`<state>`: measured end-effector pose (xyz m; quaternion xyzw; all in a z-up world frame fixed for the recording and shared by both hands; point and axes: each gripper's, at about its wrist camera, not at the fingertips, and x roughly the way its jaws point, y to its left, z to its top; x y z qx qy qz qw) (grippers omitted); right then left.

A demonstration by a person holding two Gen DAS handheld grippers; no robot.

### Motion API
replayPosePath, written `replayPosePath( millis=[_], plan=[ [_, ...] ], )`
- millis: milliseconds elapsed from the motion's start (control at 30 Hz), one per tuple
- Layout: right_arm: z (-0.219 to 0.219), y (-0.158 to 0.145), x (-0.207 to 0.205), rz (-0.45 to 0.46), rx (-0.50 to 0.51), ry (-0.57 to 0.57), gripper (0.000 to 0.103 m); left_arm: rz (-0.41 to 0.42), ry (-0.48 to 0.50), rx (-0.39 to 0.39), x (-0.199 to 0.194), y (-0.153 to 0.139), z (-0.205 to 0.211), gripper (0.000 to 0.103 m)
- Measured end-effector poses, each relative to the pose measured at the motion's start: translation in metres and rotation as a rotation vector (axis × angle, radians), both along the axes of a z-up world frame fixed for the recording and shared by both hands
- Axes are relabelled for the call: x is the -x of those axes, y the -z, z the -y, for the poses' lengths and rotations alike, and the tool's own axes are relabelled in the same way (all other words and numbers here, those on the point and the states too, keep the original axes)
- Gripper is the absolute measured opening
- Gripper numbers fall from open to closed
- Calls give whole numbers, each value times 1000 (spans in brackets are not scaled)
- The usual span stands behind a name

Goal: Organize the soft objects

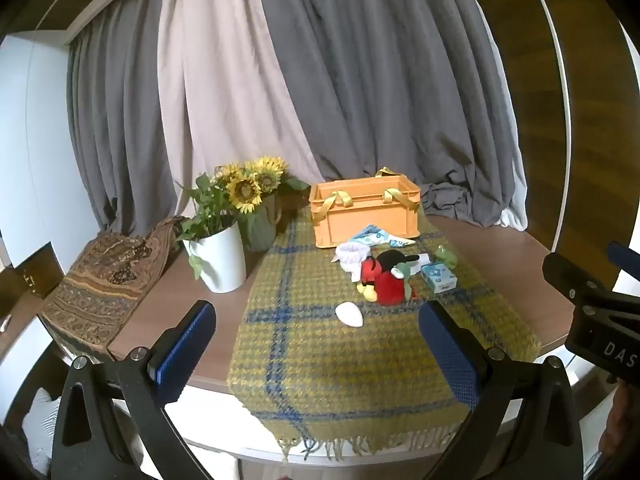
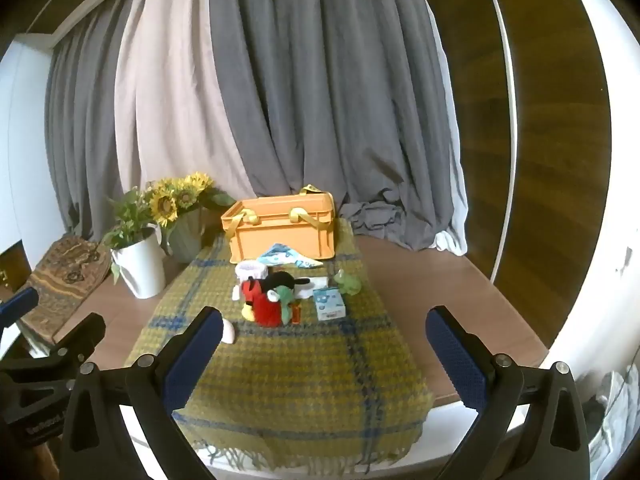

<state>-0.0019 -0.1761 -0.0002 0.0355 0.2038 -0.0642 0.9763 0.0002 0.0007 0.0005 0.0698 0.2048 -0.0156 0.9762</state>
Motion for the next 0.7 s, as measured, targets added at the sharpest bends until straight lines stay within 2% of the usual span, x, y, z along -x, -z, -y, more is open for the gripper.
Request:
replayPosePath(
  millis=[200,400,700],
  plan=[
    [2,0,3,7,7,-1,103,13,7,23,11,6,-6,103],
    [0,2,3,-4,20,-1,103,-13,12,19,4,-6,-6,103],
    [1,-4,5,0,21,6,103,2,18,16,-1,-13,-2,103]
  ],
)
